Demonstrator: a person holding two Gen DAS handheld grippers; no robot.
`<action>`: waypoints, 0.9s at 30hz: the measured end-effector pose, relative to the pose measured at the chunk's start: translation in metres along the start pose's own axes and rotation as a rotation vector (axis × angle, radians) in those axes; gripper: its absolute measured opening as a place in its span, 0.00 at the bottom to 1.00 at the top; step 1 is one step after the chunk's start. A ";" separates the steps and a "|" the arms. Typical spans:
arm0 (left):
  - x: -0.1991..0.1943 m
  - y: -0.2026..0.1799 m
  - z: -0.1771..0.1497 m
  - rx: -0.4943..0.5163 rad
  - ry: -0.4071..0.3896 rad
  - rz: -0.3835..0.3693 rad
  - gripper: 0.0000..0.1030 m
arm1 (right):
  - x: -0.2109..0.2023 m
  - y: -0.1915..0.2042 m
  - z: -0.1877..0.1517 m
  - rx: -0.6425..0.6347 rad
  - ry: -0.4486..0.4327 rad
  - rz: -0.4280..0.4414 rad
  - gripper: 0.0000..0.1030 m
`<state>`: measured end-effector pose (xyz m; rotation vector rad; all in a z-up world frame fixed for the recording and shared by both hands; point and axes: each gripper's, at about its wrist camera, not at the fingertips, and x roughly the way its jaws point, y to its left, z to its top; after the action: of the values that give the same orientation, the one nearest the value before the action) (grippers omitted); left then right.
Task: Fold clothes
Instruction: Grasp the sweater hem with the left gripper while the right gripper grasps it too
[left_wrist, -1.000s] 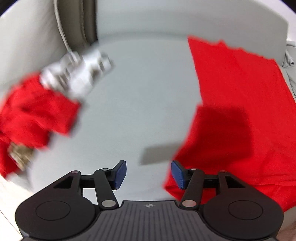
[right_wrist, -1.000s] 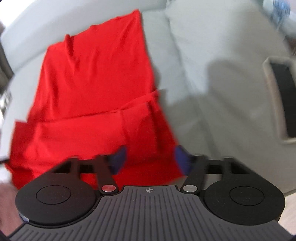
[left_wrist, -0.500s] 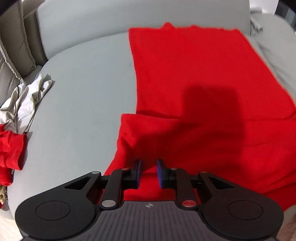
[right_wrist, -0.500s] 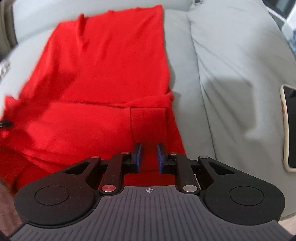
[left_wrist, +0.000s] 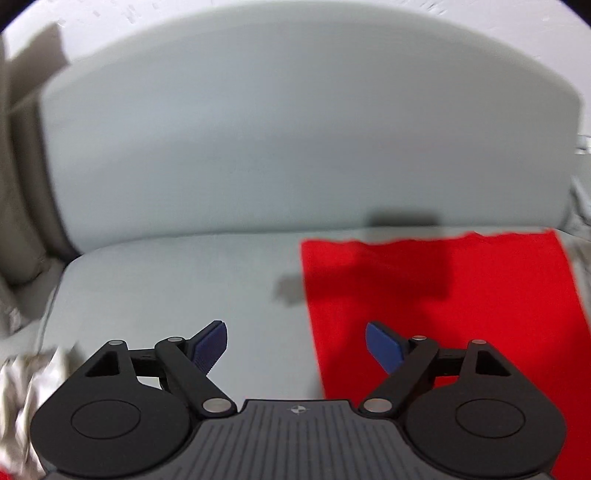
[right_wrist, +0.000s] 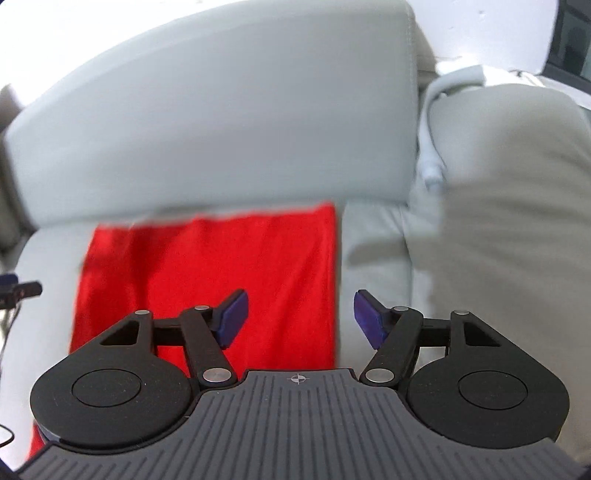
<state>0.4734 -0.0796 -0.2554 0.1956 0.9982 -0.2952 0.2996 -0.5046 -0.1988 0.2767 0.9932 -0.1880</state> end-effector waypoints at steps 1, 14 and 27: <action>0.001 -0.004 0.002 -0.003 0.004 -0.005 0.79 | 0.024 -0.005 0.015 0.013 0.002 0.004 0.64; 0.085 -0.030 0.024 0.205 -0.060 -0.170 0.20 | 0.135 -0.028 0.033 -0.081 0.042 0.037 0.05; -0.077 -0.041 0.021 0.270 -0.202 -0.051 0.06 | -0.023 0.006 0.028 -0.201 -0.129 -0.055 0.04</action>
<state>0.4372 -0.1128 -0.1800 0.3783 0.7620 -0.4873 0.3114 -0.5071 -0.1639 0.0525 0.8845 -0.1520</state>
